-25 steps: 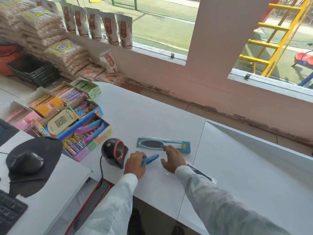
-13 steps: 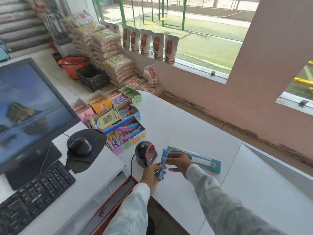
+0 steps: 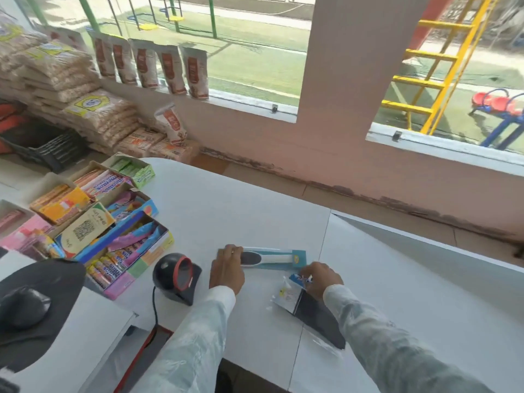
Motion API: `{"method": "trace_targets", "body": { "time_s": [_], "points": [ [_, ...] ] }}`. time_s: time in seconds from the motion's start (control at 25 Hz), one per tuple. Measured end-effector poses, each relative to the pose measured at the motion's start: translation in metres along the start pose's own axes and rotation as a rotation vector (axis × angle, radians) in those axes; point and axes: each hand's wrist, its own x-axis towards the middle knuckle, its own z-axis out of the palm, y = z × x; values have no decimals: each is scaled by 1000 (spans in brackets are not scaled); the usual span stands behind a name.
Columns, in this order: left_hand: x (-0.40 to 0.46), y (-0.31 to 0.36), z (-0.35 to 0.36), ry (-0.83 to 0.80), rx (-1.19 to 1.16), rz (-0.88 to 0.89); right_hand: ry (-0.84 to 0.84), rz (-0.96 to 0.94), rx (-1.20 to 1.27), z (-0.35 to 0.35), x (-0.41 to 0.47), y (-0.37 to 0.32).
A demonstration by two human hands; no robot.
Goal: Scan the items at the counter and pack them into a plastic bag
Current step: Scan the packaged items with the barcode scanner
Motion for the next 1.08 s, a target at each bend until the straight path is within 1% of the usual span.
{"method": "trace_targets", "body": {
  "time_s": [0.08,0.16,0.24,0.28,0.32,0.36,0.4,0.48,0.52,0.56,0.6,0.64,0.68,0.72,0.8,0.84,0.92,1.0,1.08],
  "points": [
    [19,9,14,-46,150,113,15,32,25,10,-2,18],
    [30,12,26,-131,281,178,52,47,94,15,0,25],
    [37,13,33,-129,336,234,101,62,184,15,7,25],
    [38,14,33,-140,338,248,140,58,216,14,10,24],
    [40,15,32,-187,291,235,178,57,247,12,13,21],
    [42,17,29,-264,152,168,216,59,286,12,16,18],
    [45,20,23,-351,-110,33,238,79,341,12,21,14],
    [41,29,5,-504,-796,-350,224,145,502,14,33,4],
    [32,32,-6,-557,-1117,-509,173,174,630,14,38,-4],
    [21,33,-16,-598,-1374,-604,92,205,800,13,41,-14],
    [10,34,-23,-632,-1561,-656,-4,238,1001,11,45,-26],
    [-3,34,-24,-653,-1704,-670,-125,257,1190,10,47,-36],
    [-18,32,-24,-641,-1822,-665,-247,245,1325,10,46,-49],
    [-33,32,-23,-615,-1914,-670,-358,217,1398,11,43,-60],
    [-59,33,-19,-527,-2120,-729,-507,164,1421,16,37,-79],
    [-71,33,-18,-438,-2227,-761,-570,141,1395,22,33,-89],
    [-89,36,-22,-256,-2399,-805,-614,97,1328,33,27,-105],
    [-99,35,-29,-120,-2504,-808,-567,51,1316,40,21,-123],
    [-104,29,-34,-33,-2563,-807,-492,47,1335,44,15,-139]
  ]
}}
